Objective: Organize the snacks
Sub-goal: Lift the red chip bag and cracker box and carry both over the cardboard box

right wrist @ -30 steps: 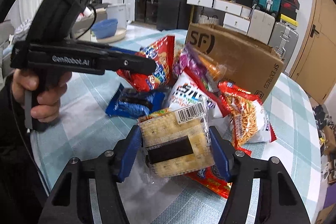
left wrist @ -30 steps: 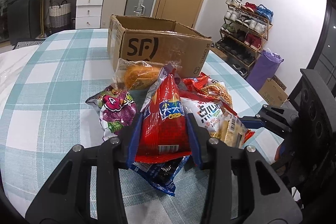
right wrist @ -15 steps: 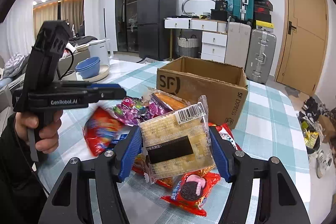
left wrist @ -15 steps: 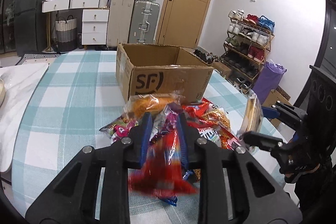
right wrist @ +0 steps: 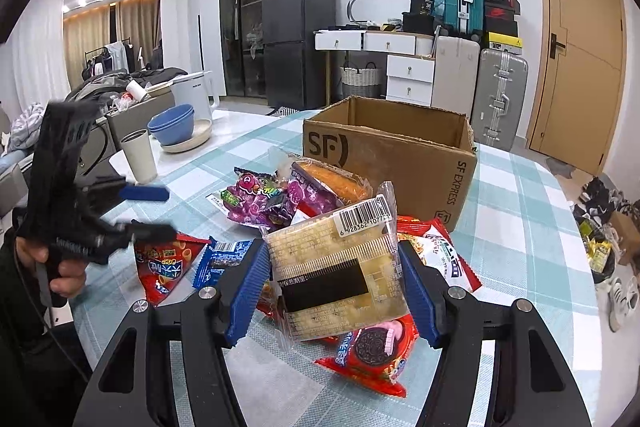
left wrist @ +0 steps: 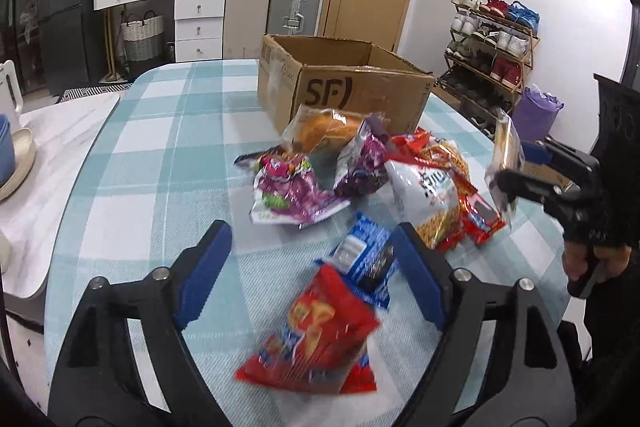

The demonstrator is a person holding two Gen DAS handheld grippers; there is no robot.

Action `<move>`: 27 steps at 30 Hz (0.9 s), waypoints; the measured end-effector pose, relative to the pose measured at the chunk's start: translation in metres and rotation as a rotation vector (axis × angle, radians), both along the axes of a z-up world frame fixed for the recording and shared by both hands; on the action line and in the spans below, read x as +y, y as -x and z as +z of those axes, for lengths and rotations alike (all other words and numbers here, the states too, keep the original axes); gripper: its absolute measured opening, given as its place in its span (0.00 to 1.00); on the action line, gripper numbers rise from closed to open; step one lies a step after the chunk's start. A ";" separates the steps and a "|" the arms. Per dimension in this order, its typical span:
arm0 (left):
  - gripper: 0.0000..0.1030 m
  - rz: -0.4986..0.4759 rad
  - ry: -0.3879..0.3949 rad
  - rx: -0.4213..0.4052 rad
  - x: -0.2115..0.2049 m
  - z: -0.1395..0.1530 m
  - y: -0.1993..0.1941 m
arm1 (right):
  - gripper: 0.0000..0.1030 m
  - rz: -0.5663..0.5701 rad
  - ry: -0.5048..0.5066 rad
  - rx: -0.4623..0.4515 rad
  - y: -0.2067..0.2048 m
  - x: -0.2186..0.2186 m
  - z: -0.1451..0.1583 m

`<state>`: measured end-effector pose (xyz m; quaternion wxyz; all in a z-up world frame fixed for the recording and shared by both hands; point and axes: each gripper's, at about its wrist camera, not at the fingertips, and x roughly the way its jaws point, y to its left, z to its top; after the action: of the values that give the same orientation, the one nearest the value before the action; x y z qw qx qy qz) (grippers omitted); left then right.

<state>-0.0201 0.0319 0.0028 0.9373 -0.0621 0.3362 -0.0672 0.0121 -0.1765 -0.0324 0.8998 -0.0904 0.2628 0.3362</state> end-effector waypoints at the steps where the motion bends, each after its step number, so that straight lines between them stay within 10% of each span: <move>1: 0.79 -0.004 -0.008 0.014 0.001 -0.003 0.004 | 0.63 0.001 0.001 0.001 0.000 0.001 -0.001; 7: 0.78 -0.040 -0.046 0.108 -0.005 -0.032 0.019 | 0.63 -0.002 -0.002 0.004 -0.001 -0.001 -0.004; 11: 0.39 -0.057 -0.035 0.137 -0.009 -0.044 0.022 | 0.63 -0.009 -0.010 0.002 -0.002 -0.004 -0.003; 27: 0.38 0.004 0.042 -0.030 -0.011 0.026 -0.011 | 0.63 -0.094 -0.074 -0.007 -0.038 -0.010 0.033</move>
<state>-0.0089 0.0208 0.0292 0.9409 -0.0813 0.3204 -0.0735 0.0499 -0.1863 0.0011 0.9183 -0.0456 0.2512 0.3026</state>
